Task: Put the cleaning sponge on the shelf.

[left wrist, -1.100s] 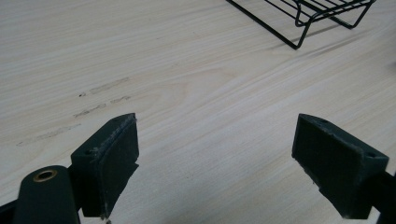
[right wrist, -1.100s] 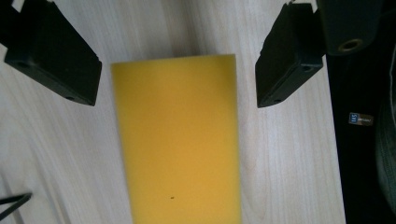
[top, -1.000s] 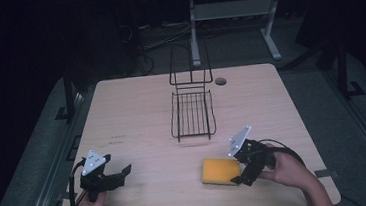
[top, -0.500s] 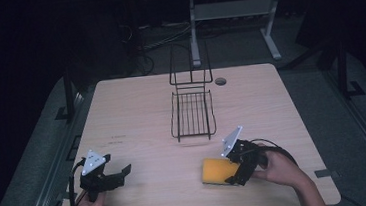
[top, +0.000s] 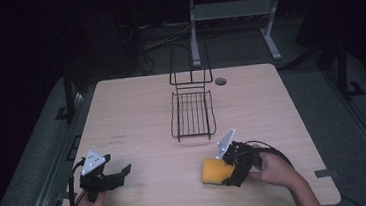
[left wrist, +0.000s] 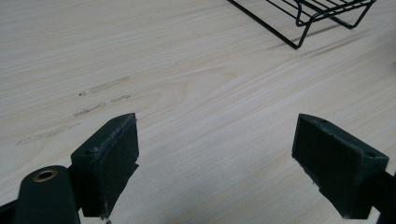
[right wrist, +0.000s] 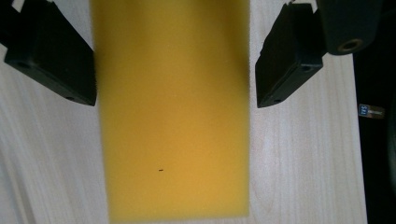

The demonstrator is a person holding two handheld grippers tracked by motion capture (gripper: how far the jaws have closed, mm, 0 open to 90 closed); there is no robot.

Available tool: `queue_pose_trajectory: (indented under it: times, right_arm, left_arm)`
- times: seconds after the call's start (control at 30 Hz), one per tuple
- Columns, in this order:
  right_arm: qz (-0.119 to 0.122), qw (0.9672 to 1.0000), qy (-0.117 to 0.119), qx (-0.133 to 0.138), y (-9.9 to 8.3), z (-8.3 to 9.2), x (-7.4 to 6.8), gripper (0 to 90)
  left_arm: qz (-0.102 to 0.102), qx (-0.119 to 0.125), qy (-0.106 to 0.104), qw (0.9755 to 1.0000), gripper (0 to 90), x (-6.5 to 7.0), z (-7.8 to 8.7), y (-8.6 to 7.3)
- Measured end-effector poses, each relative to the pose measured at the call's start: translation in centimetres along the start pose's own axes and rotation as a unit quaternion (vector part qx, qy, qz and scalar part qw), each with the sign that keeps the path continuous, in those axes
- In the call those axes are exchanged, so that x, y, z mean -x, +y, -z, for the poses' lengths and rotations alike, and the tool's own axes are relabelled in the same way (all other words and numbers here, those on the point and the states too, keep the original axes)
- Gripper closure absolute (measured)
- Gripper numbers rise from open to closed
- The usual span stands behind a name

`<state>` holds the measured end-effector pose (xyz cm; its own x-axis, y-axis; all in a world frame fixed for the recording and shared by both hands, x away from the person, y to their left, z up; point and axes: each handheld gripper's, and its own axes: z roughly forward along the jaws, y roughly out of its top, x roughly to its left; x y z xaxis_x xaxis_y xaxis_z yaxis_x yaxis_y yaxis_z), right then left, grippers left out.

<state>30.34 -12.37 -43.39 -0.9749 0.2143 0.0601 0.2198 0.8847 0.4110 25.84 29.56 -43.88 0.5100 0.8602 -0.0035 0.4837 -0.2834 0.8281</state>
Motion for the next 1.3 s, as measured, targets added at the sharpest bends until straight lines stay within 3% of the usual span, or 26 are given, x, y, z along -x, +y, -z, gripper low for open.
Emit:
queue_pose_trajectory:
  times: [0.53, 1.3]
  right_arm:
    - [0.011, 0.9997, -0.001, -0.020, 0.6, -1.2, -0.1, 14.7]
    - [0.021, 0.9992, -0.010, -0.032, 0.6, -1.6, -0.1, 20.5]
  left_arm:
    - [0.002, 0.002, -0.001, 1.0000, 14.1, 0.0, 0.0, 0.0]
    - [0.002, 0.000, -0.003, 1.0000, 14.1, -0.1, 0.1, 0.0]
